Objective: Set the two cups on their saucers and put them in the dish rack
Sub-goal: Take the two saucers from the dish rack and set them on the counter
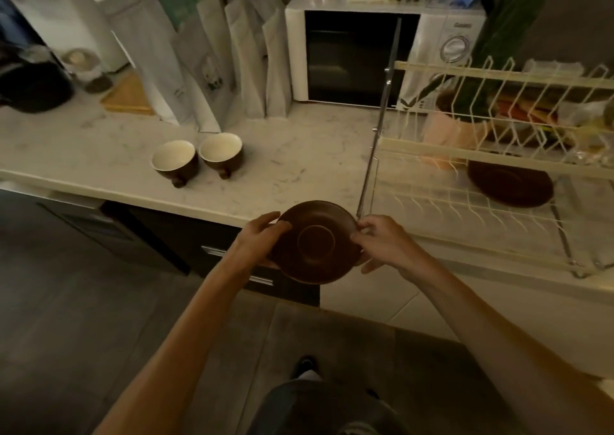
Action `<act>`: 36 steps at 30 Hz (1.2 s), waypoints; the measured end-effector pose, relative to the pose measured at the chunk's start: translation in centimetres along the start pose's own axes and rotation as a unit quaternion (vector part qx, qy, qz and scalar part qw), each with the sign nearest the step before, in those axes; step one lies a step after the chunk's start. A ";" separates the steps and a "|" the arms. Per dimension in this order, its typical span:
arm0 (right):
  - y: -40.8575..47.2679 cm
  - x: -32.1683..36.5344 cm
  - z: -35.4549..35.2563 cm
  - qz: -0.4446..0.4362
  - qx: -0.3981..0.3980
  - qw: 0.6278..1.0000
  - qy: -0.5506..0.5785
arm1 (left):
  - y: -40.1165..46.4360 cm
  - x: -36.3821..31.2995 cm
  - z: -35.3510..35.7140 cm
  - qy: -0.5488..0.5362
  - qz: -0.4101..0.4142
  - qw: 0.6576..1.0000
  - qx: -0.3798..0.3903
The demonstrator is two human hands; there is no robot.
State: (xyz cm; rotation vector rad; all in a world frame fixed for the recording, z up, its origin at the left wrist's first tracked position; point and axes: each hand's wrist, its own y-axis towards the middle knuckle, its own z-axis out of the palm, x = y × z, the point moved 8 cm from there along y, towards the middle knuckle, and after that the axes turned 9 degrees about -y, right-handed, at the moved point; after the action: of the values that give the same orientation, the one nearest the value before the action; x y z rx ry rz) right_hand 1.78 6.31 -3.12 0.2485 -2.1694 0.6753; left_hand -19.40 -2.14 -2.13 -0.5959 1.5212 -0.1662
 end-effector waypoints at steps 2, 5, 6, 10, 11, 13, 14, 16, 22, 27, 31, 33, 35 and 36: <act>0.9 1.2 0.8 -0.002 -0.007 1.000 0.004 | 1.1 -0.2 -1.5 -0.024 -0.018 0.999 -0.019; 2.6 2.6 1.6 -0.001 -0.024 1.000 0.021 | 2.9 -1.0 -3.1 -0.047 -0.026 0.998 -0.031; 3.2 3.0 1.7 0.000 -0.035 0.999 0.021 | 3.6 -1.3 -3.5 -0.052 -0.026 0.998 -0.035; 6.0 4.6 2.6 0.003 -0.087 0.996 0.006 | 6.8 -2.9 -4.8 -0.067 -0.003 0.997 -0.040; 6.8 5.0 2.7 0.005 -0.107 0.994 -0.008 | 7.7 -3.3 -5.1 -0.066 0.000 0.997 -0.043; 8.3 5.6 2.7 0.009 -0.144 0.989 -0.029 | 9.6 -3.9 -5.4 -0.071 -0.003 0.996 -0.049; 9.0 5.9 2.6 0.011 -0.159 0.987 -0.032 | 10.5 -4.3 -5.5 -0.076 -0.006 0.996 -0.051; 10.5 6.3 2.5 0.019 -0.183 0.983 -0.027 | 12.2 -5.0 -5.5 -0.083 -0.011 0.995 -0.047; 14.3 7.7 1.5 0.042 -0.238 0.970 -0.014 | 16.9 -6.8 -5.4 -0.113 -0.041 0.992 -0.047; 17.1 7.8 0.7 0.057 -0.259 0.964 0.001 | 19.9 -7.8 -5.1 -0.124 -0.027 0.991 -0.038; 18.7 7.5 0.4 0.073 -0.279 0.957 -0.020 | 21.8 -7.8 -4.7 -0.124 -0.024 0.991 -0.032; 19.3 7.2 0.4 0.084 -0.286 0.954 -0.021 | 22.6 -7.7 -4.4 -0.120 -0.024 0.992 -0.019; 19.9 6.8 0.3 0.099 -0.283 0.954 -0.028 | 23.4 -7.7 -4.3 -0.118 -0.024 0.993 -0.014; 20.2 6.7 0.3 0.101 -0.280 0.954 -0.032 | 23.7 -7.7 -4.2 -0.119 -0.024 0.992 -0.016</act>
State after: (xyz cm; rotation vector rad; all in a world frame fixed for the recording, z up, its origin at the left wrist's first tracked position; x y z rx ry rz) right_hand -10.62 23.37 -5.80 -0.2585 -2.3677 0.1389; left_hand -30.16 20.39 -5.97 -0.6541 1.2809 -0.1045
